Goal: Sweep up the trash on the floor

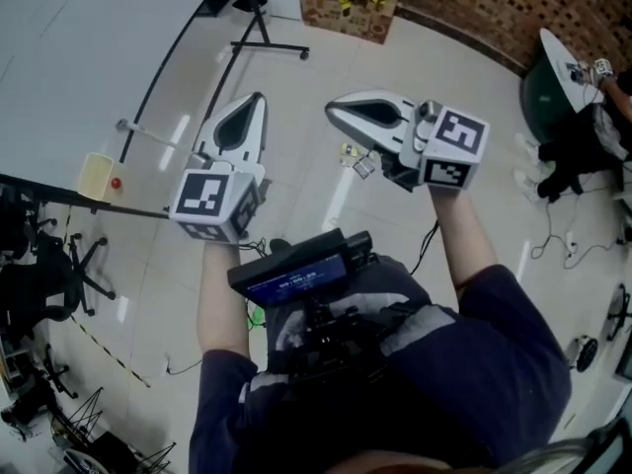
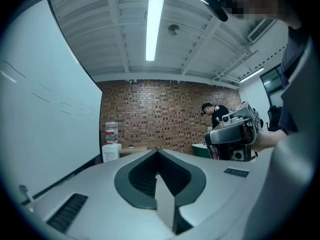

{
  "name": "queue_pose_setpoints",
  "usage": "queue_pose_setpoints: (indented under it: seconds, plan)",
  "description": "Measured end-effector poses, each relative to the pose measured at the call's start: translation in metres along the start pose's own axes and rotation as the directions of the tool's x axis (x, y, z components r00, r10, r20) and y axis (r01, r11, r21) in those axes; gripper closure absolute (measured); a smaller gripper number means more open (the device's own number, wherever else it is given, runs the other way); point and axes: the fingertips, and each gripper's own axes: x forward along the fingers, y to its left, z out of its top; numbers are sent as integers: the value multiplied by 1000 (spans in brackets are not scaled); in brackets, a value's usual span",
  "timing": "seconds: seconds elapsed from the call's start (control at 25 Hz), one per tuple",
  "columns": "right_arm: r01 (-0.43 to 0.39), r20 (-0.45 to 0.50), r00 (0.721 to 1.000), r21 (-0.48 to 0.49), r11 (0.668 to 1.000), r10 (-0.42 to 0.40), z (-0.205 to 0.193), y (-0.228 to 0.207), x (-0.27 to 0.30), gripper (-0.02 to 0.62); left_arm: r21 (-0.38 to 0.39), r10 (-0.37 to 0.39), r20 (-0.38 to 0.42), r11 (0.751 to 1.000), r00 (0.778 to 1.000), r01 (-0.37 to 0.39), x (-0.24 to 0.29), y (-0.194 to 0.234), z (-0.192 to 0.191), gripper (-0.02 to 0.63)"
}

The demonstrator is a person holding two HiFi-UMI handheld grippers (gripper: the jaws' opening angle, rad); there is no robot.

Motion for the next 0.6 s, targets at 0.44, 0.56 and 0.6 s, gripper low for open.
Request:
queue_pose_setpoints:
  seconds: [0.44, 0.56, 0.6]
  plan:
    - [-77, 147, 988, 134, 988, 57, -8, 35, -94, 588, 41, -29, -164, 999, 986, 36, -41, -103, -4, 598]
    - [-64, 158, 987, 155, 986, 40, -2, 48, -86, 588, 0, -77, -218, 997, 973, 79, -60, -110, -20, 598]
    - [-60, 160, 986, 160, 985, 35, -1, 52, -84, 588, -5, -82, -230, 997, 970, 83, -66, -112, -24, 598]
